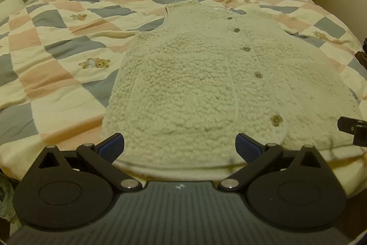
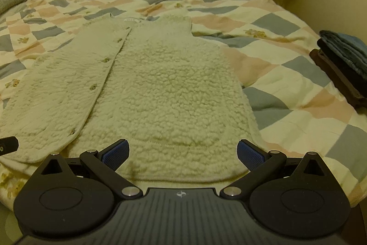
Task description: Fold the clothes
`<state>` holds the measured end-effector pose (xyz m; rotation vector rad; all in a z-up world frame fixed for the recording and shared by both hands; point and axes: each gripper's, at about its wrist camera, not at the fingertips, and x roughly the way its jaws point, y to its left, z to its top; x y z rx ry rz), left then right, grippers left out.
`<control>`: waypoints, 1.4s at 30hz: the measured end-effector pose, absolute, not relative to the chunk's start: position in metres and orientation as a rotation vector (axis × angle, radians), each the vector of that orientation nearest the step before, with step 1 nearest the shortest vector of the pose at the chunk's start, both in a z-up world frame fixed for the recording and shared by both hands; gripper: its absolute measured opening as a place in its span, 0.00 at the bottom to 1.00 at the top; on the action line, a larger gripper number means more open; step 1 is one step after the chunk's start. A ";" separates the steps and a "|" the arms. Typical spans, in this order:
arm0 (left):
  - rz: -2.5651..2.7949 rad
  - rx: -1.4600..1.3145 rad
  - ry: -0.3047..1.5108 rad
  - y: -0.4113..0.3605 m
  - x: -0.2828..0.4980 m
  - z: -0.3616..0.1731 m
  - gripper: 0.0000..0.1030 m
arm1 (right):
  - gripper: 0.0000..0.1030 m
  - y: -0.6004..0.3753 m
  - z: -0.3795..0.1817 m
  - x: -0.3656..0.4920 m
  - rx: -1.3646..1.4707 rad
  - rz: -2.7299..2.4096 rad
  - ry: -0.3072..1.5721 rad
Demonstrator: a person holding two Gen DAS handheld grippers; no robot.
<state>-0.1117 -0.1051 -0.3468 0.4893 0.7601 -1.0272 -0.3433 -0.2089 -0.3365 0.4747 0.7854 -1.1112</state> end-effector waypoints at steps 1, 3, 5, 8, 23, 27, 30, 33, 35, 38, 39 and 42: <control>-1.031 0.491 0.761 -0.110 -0.109 -0.348 0.99 | 1.00 -0.213 -0.338 -0.342 0.475 -1.111 0.792; -1.040 0.494 0.763 -0.118 -0.103 -0.350 0.99 | 1.00 -0.222 -0.340 -0.339 0.472 -1.107 0.805; -1.054 0.500 0.758 -0.127 -0.096 -0.351 0.99 | 1.00 -0.230 -0.339 -0.338 0.465 -1.086 0.792; -1.121 0.499 0.732 -0.144 -0.081 -0.346 0.99 | 1.00 -0.250 -0.329 -0.348 0.453 -0.997 0.675; -1.464 0.565 0.625 -0.333 0.070 -0.336 0.83 | 0.65 -0.474 -0.326 -0.347 0.513 -0.622 0.532; -1.487 0.503 0.696 -0.379 0.105 -0.355 0.75 | 0.53 -0.534 -0.341 -0.320 0.571 -0.544 0.518; -1.488 0.458 0.746 -0.410 0.129 -0.370 0.75 | 0.53 -0.579 -0.357 -0.300 0.603 -0.554 0.514; -1.487 0.412 0.795 -0.440 0.152 -0.386 0.75 | 0.53 -0.615 -0.372 -0.287 0.630 -0.578 0.526; -1.487 0.381 0.828 -0.460 0.168 -0.396 0.76 | 0.53 -0.636 -0.382 -0.281 0.651 -0.588 0.535; -1.484 0.334 0.877 -0.491 0.191 -0.411 0.77 | 0.53 -0.660 -0.396 -0.275 0.694 -0.585 0.539; -1.484 0.319 0.893 -0.501 0.199 -0.417 0.78 | 0.53 -0.666 -0.400 -0.273 0.715 -0.581 0.534; -1.493 0.297 0.911 -0.511 0.205 -0.426 0.79 | 0.53 -0.681 -0.414 -0.269 0.790 -0.566 0.514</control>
